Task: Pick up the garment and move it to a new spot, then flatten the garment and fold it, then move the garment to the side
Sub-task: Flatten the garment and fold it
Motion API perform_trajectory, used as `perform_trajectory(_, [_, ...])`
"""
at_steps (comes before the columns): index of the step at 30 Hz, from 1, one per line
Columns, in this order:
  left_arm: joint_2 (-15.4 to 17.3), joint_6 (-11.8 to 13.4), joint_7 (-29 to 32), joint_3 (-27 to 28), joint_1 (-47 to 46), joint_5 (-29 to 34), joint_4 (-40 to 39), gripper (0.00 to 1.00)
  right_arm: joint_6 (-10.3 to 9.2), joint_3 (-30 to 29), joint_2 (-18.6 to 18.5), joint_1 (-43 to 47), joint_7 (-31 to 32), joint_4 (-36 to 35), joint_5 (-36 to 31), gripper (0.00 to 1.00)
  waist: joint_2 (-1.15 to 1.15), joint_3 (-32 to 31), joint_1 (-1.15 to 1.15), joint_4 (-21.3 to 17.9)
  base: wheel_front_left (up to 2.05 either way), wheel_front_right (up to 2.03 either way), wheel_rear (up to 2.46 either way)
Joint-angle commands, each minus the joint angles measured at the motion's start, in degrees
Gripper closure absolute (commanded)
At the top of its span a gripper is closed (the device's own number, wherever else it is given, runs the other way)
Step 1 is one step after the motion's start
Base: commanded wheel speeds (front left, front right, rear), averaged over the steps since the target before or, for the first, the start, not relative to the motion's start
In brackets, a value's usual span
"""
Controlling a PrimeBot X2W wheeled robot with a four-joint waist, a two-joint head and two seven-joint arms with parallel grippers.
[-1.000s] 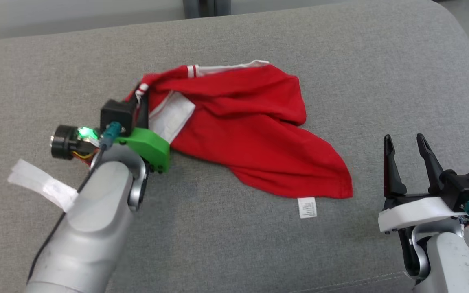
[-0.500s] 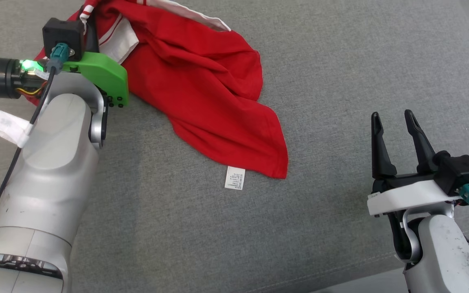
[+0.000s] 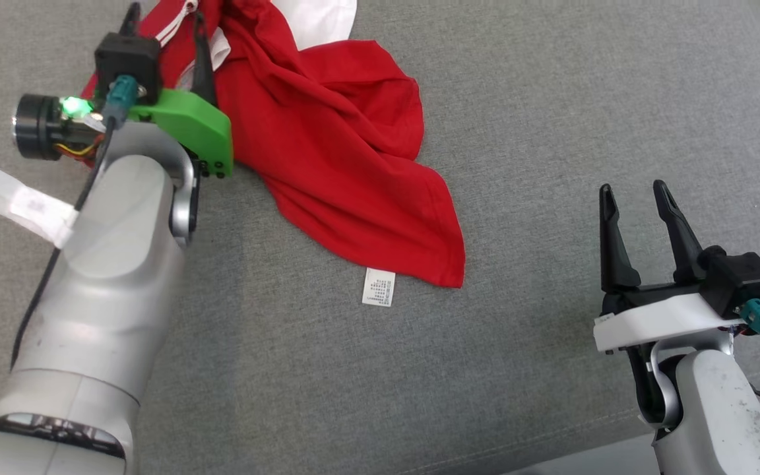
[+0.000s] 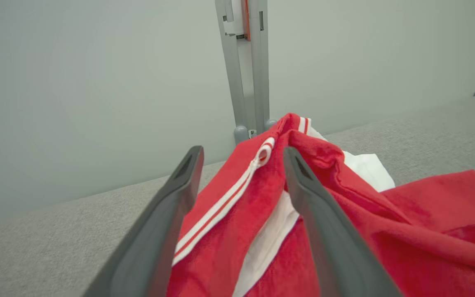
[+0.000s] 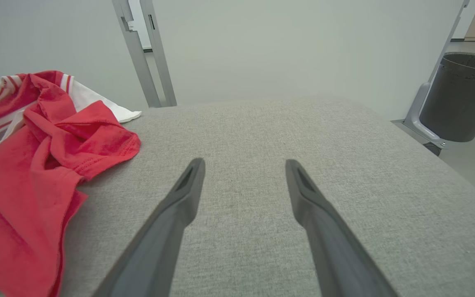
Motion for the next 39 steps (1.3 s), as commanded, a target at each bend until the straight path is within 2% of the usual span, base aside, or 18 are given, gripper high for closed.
perform_trajectory(1, [-0.5, -0.4, -0.2, -0.4, 2.7, 0.4, -0.6, 0.00, -0.08, 0.0, 0.0, 0.8, -0.3, 0.3, -0.2, 0.00, 0.00, -1.8, 0.00, 1.7, 0.00, 0.00, 0.00])
perform_trajectory(6, [-2.0, -2.2, -0.2, -1.9, 7.0, 0.0, -0.7, 0.00, -0.08, 0.5, -0.1, 1.1, -0.3, 0.7, -0.1, 0.00, 0.00, -2.7, 0.00, 2.2, 0.00, 0.00, 0.00])
perform_trajectory(11, [-2.2, -3.0, 0.7, -2.3, 5.7, -0.7, 1.9, 0.00, -0.08, 1.9, -0.1, 0.1, -0.3, 0.3, 0.7, 0.00, 0.00, -1.3, 0.00, 0.3, 0.00, 0.00, 0.00])
perform_trajectory(22, [0.7, -4.1, 3.4, -1.5, 0.0, -1.9, 8.2, 0.00, -0.08, 1.9, 0.0, -0.4, -0.3, -0.3, 1.7, 0.00, 0.00, 3.0, 0.00, -4.6, 0.00, 0.00, 0.00])
perform_trajectory(26, [1.3, -3.4, 2.7, -1.1, -1.3, -2.4, 10.0, 0.00, -0.08, 1.8, 0.0, -0.6, -0.3, -0.5, 2.2, 0.00, 0.00, 3.6, 0.00, -5.0, 0.00, 0.00, 0.00])
perform_trajectory(27, [1.4, -3.3, 2.6, -1.0, -1.5, -2.4, 10.3, 0.12, -0.08, 1.8, 0.0, -0.6, -0.3, -0.5, 2.3, 0.00, 0.00, 3.7, 0.00, -5.0, 0.00, 0.00, 0.00])
perform_trajectory(28, [1.4, -3.3, 2.4, -0.8, -1.6, -2.7, 10.6, 0.50, -0.08, 1.7, 0.0, -0.6, -0.3, -0.5, 2.4, 0.00, 0.00, 3.7, 0.00, -4.9, 0.00, 0.00, 0.00])
perform_trajectory(29, [1.4, -3.2, 2.2, -0.7, -1.8, -2.8, 10.8, 0.62, -0.08, 1.5, 0.0, -0.6, -0.3, -0.6, 2.5, 0.00, 0.00, 3.7, 0.00, -4.8, 0.00, 0.00, 0.00])
perform_trajectory(31, [1.2, -2.9, 1.7, -0.7, -2.2, -3.0, 11.0, 0.94, -0.08, 1.6, 0.0, -0.6, -0.3, -0.6, 2.6, 0.00, 0.00, 3.6, 0.00, -4.4, 0.00, 0.00, 0.00])
perform_trajectory(32, [1.3, -3.0, 1.6, -0.6, -2.4, -3.1, 11.1, 1.00, -0.08, 1.7, 0.0, -0.7, -0.3, -0.6, 2.8, 0.00, 0.00, 3.5, 0.00, -4.3, 0.00, 0.00, 0.00])
perform_trajectory(34, [1.1, -3.2, 1.2, -0.3, -2.7, -3.5, 10.9, 1.00, -0.08, 1.8, 0.0, -1.0, -0.3, -0.5, 2.9, 0.00, 0.00, 3.4, 0.00, -4.0, 0.00, 0.00, 0.00])
perform_trajectory(36, [1.0, -3.3, 0.7, 0.0, -2.9, -3.9, 10.6, 0.65, -0.08, 1.9, 0.0, -1.2, -0.3, -0.5, 3.0, 0.00, 0.00, 3.4, 0.00, -3.7, 0.00, 0.00, 0.00])
perform_trajectory(38, [0.9, -3.4, 0.5, 0.1, -3.0, -4.1, 10.8, 0.57, -0.08, 2.1, 0.0, -1.3, -0.3, -0.5, 2.9, 0.00, 0.00, 3.3, 0.00, -3.6, 0.00, 0.00, 0.00])
perform_trajectory(39, [0.9, -3.4, 0.4, 0.1, -3.1, -4.2, 11.0, 0.56, -0.08, 2.2, 0.0, -1.3, -0.3, -0.5, 2.9, 0.00, 0.00, 3.3, 0.00, -3.6, 0.00, 0.00, 0.00])
